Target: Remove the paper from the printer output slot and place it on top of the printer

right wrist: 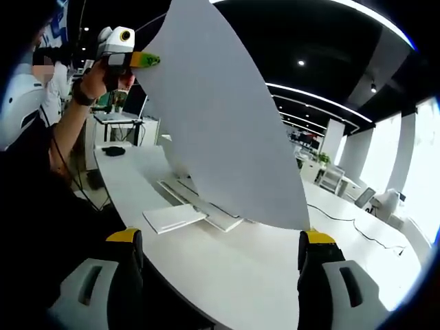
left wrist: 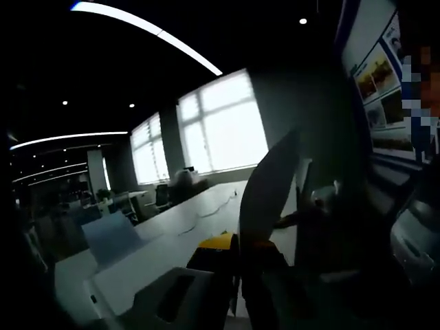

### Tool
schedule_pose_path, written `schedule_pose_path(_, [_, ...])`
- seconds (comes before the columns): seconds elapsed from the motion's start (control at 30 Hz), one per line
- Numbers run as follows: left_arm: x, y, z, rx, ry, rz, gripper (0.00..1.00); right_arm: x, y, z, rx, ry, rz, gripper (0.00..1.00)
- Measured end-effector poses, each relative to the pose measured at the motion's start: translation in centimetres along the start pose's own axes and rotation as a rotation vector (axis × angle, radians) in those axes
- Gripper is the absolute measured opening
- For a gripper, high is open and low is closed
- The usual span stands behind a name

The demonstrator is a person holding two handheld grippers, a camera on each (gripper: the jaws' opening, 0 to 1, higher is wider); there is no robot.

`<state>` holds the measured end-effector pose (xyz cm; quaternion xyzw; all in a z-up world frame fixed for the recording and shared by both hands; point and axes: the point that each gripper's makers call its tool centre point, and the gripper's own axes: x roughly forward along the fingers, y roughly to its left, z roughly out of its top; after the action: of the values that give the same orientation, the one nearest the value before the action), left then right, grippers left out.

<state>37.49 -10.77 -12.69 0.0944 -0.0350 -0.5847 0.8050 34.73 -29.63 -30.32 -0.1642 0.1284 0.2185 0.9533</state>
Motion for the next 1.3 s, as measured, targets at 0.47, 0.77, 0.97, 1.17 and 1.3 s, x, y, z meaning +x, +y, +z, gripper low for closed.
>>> schedule_pose_path(0.47, [0.2,0.7,0.5,0.011,0.009,0.015,0.05,0.0,0.1,-0.1,0.002,-0.001,0.001,0.89])
schedule_pose_path(0.77, [0.5,0.5,1.1,0.026,0.010,0.008,0.05,0.0,-0.1,-0.1,0.005,-0.004,-0.002,0.89])
schedule_pose_path(0.97, [0.6,0.6,1.2,0.028,0.013,0.008,0.05,0.0,0.0,-0.2,0.005,-0.002,0.001,0.89])
schedule_pose_path(1.17, [0.7,0.6,1.2,0.030,0.017,0.012,0.05,-0.1,-0.1,-0.2,0.007,-0.005,-0.001,0.89])
schedule_pose_path(1.3, [0.8,0.6,1.2,0.034,0.020,0.014,0.05,-0.2,-0.1,-0.1,0.005,-0.006,-0.003,0.89])
